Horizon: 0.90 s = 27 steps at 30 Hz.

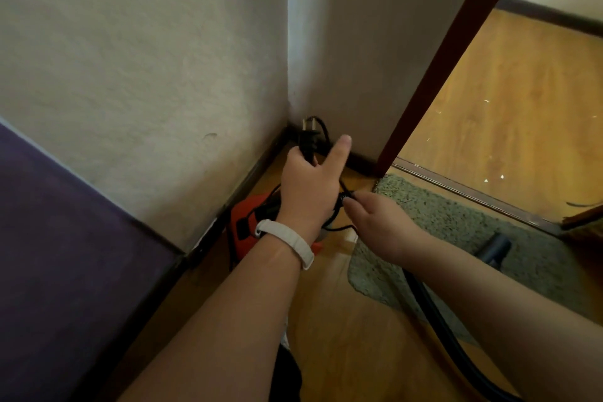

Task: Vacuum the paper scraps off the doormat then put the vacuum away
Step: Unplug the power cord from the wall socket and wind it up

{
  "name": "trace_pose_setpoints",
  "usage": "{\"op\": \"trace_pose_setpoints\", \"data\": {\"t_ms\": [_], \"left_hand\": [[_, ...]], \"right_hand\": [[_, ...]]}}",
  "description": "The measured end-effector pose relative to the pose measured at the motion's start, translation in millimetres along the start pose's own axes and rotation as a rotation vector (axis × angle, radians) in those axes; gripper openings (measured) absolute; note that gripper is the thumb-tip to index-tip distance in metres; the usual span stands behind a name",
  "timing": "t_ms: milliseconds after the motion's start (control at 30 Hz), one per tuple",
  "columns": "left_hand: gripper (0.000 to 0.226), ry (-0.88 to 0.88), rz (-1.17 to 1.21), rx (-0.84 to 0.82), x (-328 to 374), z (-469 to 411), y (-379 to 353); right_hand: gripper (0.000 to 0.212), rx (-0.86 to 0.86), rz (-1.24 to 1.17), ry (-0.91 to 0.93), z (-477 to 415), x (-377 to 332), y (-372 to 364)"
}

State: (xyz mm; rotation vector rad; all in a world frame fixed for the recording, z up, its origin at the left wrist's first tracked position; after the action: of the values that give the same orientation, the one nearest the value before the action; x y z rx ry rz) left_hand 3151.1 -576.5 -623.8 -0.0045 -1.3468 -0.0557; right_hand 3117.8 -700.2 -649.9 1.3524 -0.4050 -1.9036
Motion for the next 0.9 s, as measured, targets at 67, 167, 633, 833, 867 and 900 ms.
{"op": "trace_pose_setpoints", "data": {"t_ms": [67,167,633,833,867,900], "left_hand": [[0.040,0.040,-0.041,0.001,-2,0,-4],[0.045,0.107,-0.010,0.022,-9,-1,-5],[0.010,0.125,0.477,0.140,-9,-21,28],[0.005,0.141,0.401,0.129,-14,-24,40],[0.006,0.123,0.332,0.122,-13,-24,40],[0.008,0.100,0.258,0.113,-11,-24,41]], "right_hand": [[0.033,0.010,0.094,0.057,1,-13,0],[0.025,-0.002,0.212,0.111,4,-24,-5],[0.050,-0.099,-0.092,0.034,6,4,-12],[0.038,-0.055,-0.127,-0.090,4,31,-1],[0.046,-0.040,-0.127,-0.110,1,33,0],[0.055,-0.022,-0.136,-0.125,-2,34,1]]}}
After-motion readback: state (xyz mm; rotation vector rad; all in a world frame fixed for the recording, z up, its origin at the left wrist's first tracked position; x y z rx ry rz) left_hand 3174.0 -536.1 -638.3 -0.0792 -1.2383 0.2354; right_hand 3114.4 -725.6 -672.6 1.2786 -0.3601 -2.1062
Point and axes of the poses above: each hand's wrist, its own z-axis away from the middle knuckle, its own y-axis out of the back of the hand, x = y × z, the point moved 6 cm from there along -z, towards the middle knuckle, and after that the axes turned 8 degrees about -x, right-handed, at the moved point
